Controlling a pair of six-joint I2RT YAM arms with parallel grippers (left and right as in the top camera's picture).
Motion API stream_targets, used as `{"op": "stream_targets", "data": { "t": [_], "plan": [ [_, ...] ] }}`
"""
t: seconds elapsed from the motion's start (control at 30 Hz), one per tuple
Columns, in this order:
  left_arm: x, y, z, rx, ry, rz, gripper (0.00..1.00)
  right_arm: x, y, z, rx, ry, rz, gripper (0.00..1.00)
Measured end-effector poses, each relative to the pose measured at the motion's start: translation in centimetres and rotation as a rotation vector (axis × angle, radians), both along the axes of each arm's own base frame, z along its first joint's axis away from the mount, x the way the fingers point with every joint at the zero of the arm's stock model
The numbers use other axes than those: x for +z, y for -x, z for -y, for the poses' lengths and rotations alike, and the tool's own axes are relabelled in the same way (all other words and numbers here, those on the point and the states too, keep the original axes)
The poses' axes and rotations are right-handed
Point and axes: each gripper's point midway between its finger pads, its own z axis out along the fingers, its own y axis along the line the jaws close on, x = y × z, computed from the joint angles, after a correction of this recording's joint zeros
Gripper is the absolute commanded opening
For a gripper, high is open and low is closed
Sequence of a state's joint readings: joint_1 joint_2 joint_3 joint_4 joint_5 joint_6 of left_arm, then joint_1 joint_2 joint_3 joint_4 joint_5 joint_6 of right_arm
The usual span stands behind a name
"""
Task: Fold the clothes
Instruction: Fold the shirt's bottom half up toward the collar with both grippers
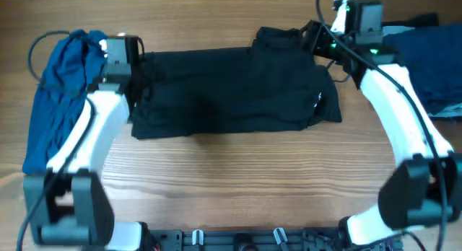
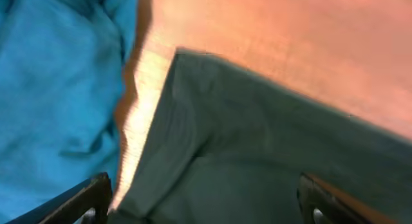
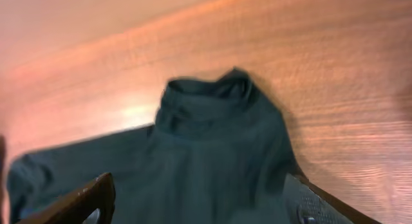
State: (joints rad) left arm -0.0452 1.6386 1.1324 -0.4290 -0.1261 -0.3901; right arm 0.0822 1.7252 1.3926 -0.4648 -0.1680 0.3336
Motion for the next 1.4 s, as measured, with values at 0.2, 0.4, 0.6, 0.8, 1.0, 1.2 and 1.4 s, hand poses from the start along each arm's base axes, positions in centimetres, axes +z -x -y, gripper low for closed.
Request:
{"op": "stream_targets", "data": {
  "t": [0.2, 0.4, 0.6, 0.8, 1.0, 1.2, 1.4],
  "plan": [
    [0.1, -4.5, 0.3, -0.048, 0.011, -0.092, 0.88, 0.1, -3.5, -0.7, 0.07, 0.029, 0.012, 0.84],
    [-0.2, -9.4, 0.2, -0.067, 0.0, -0.065, 0.84, 0.5, -6.1, -1.2, 0.115, 0.054, 0.052, 0.84],
    [-2.0, -9.9, -1.1, -0.039, -0.028, -0.087, 0.97, -1.3, -6.1, -1.2, 0.142, 0.078, 0.021, 0.84],
    [-3.9, -10.3, -3.6, -0.002, -0.013, -0.1, 0.98, -1.3, -6.1, -1.2, 0.155, 0.091, 0.026, 0.84],
    [-6.3, -11.3, -4.1, -0.041, -0.026, -0.103, 0.96, -1.5, -5.9, -1.2, 0.157, 0.093, 0.014, 0.84],
    [-7.2, -11.5, -3.6, -0.087, -0.032, -0.11, 0.87, -1.6, -5.8, -1.2, 0.158, 0.093, 0.006, 0.83],
    [-9.2, -11.1, -3.3, -0.15, -0.05, -0.16, 0.84, -1.7, -5.7, -1.0, 0.144, 0.091, -0.004, 0.83]
  ]
}}
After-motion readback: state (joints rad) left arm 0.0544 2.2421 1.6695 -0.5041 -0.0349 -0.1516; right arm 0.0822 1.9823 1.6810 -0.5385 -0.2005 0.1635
